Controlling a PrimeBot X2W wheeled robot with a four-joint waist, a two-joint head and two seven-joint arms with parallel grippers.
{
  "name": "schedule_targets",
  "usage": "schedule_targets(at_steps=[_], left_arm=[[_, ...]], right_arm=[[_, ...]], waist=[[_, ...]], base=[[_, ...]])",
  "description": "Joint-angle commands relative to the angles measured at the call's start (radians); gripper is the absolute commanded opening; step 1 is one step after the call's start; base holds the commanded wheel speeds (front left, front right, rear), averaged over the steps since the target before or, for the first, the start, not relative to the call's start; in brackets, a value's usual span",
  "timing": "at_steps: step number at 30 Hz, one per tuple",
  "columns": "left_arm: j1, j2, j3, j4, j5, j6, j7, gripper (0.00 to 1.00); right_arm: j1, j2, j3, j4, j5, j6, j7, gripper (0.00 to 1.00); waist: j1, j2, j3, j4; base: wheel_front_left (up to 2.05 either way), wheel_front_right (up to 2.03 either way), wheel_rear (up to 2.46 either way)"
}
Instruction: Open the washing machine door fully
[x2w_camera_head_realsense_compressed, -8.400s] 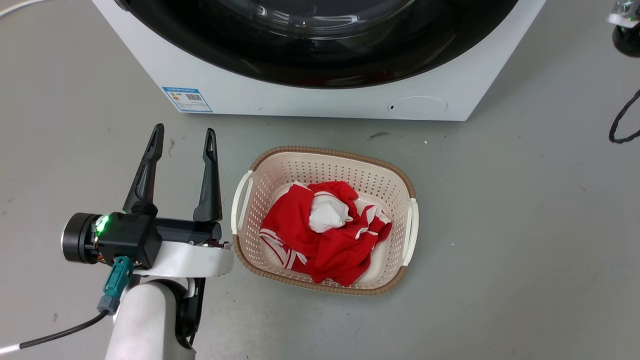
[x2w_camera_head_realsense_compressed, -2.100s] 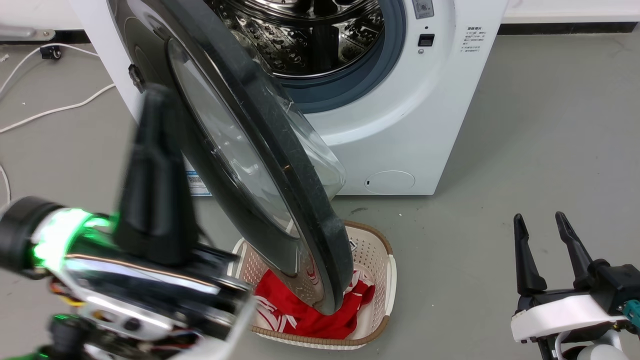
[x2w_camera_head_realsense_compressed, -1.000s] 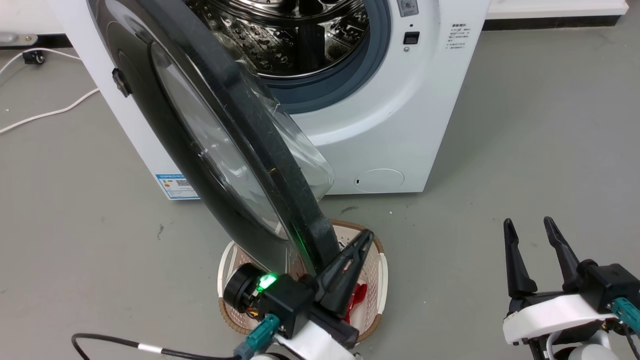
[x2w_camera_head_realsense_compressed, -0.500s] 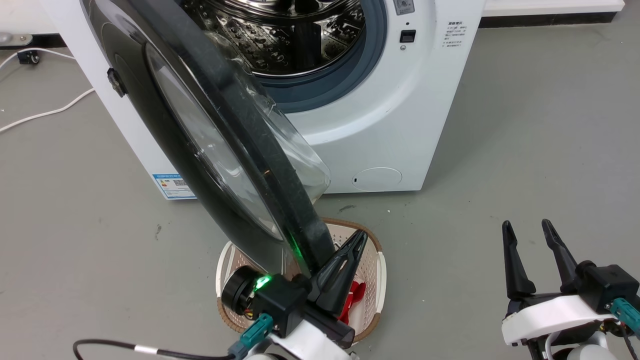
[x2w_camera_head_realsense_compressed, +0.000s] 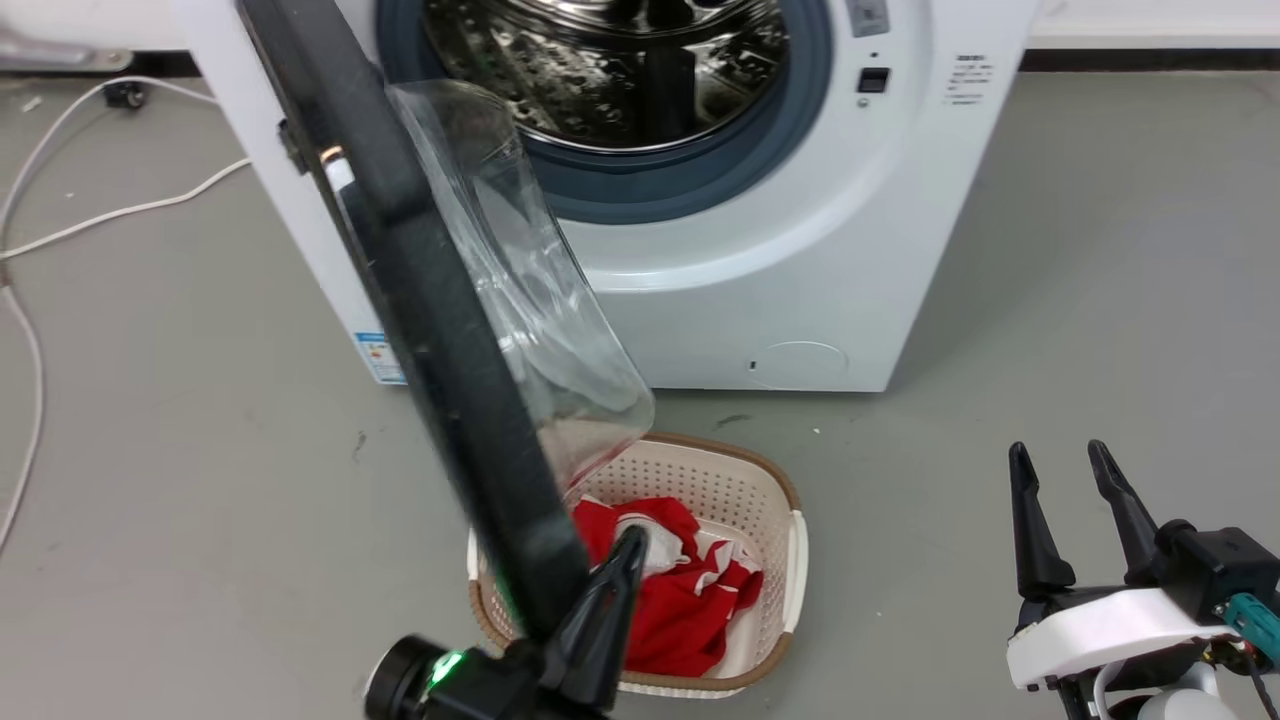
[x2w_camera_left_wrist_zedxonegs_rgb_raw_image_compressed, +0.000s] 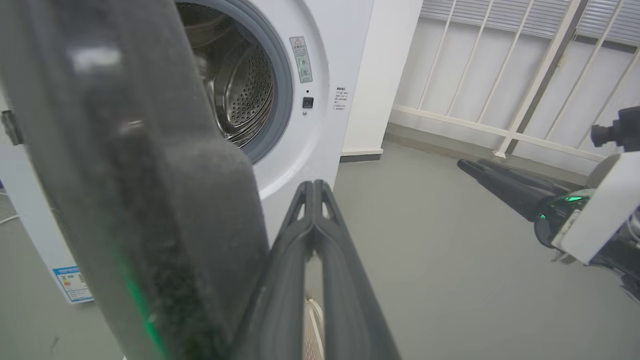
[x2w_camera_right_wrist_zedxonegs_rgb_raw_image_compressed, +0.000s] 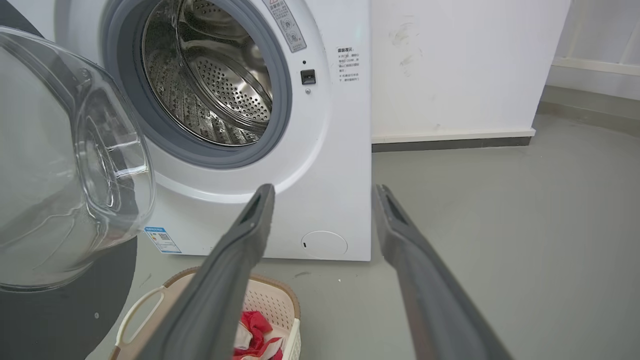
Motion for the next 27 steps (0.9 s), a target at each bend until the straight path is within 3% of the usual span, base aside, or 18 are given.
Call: schedule_targets(at_steps=[1, 7, 18, 27], left_arm=[[0.018, 0.021, 0.028, 0.0, -0.003, 0.023, 0.005, 0.0], [0.079, 0.033, 0.042, -0.053, 0.003, 0.065, 0.002, 0.0], [0.146, 0.055, 0.081, -0.099, 0.009, 0.117, -0.011, 0.0], [0.134, 0.087, 0.2, -0.036, -0.046, 0.154, -0.029, 0.0]], right_arm=[[-0.002, 0.002, 0.0, -0.006, -0.007, -0.001, 0.003, 1.0], [0.013, 0.002, -0.013, -0.022, -0.009, -0.001, 0.014, 1.0], [0.032, 0.002, -0.045, -0.05, -0.022, -0.001, 0.036, 1.0], [0.013, 0.001, -0.04, -0.058, -0.032, -0.001, 0.051, 1.0]], waist=[[0.0, 0.0, -0.002, 0.018], [0.0, 0.0, -0.005, 0.082], [0.0, 0.0, 0.005, 0.259], [0.0, 0.0, 0.026, 0.325]], base=[[0.0, 0.0, 0.0], [0.0, 0.0, 0.0], [0.0, 0.0, 0.0], [0.0, 0.0, 0.0]])
